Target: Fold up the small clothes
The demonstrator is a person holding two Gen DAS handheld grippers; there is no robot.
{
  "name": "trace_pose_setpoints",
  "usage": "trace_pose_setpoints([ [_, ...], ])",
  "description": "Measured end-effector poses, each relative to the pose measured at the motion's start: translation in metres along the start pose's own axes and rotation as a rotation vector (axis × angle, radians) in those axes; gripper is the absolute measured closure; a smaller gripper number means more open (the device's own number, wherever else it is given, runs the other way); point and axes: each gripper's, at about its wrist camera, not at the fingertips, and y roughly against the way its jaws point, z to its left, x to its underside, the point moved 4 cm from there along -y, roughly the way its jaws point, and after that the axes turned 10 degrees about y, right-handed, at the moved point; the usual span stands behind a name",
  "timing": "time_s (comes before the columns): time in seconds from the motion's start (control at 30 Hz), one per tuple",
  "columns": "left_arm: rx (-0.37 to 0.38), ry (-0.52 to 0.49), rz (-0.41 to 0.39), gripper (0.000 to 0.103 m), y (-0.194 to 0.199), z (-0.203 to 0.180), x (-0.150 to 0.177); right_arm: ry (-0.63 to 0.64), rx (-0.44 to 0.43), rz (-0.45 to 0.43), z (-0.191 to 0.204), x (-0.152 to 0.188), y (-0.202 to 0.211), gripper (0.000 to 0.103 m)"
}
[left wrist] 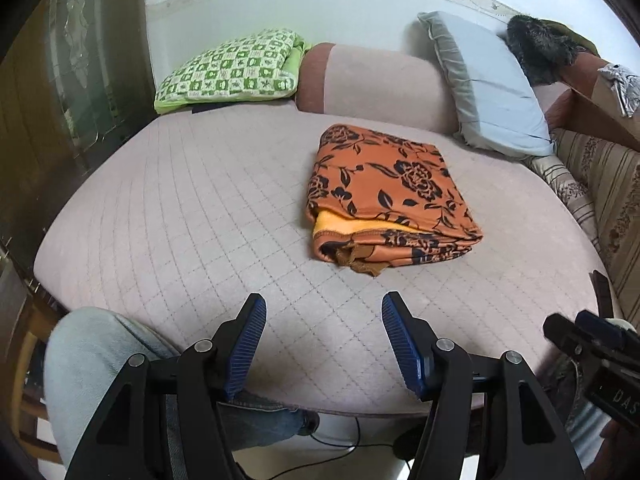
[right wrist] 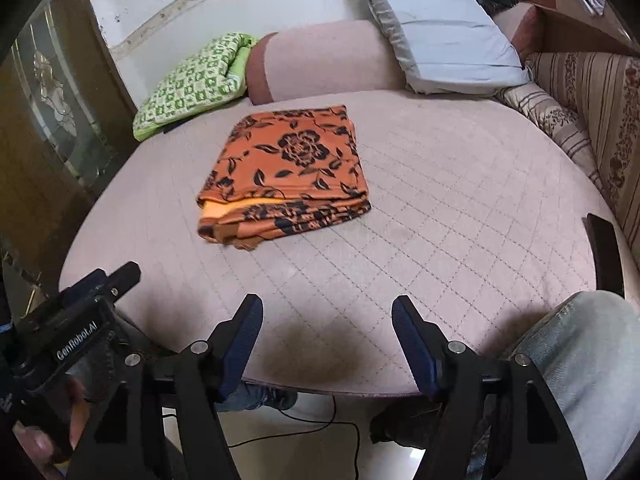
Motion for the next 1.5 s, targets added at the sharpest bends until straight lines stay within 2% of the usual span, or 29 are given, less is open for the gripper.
trace_pose_setpoints([
  [0.2,-0.005,-0.036,-0.033,0.040,0.022,-0.012,-0.003,0.023,0.049,-0.040,0.001,-0.016,0.019,0.032],
  [0.53,-0.001,-0.037,-0.047,0.038,0.038,-0.011,-0.013,0.038,0.063,-0.067,0.005,-0.030,0.033,0.031],
  [1.5,-0.009,-0.067,-0.057,0.038,0.039,-0.014,-0.015,0.040,0.101,-0.077,0.003,-0.036,0.035,0.030],
])
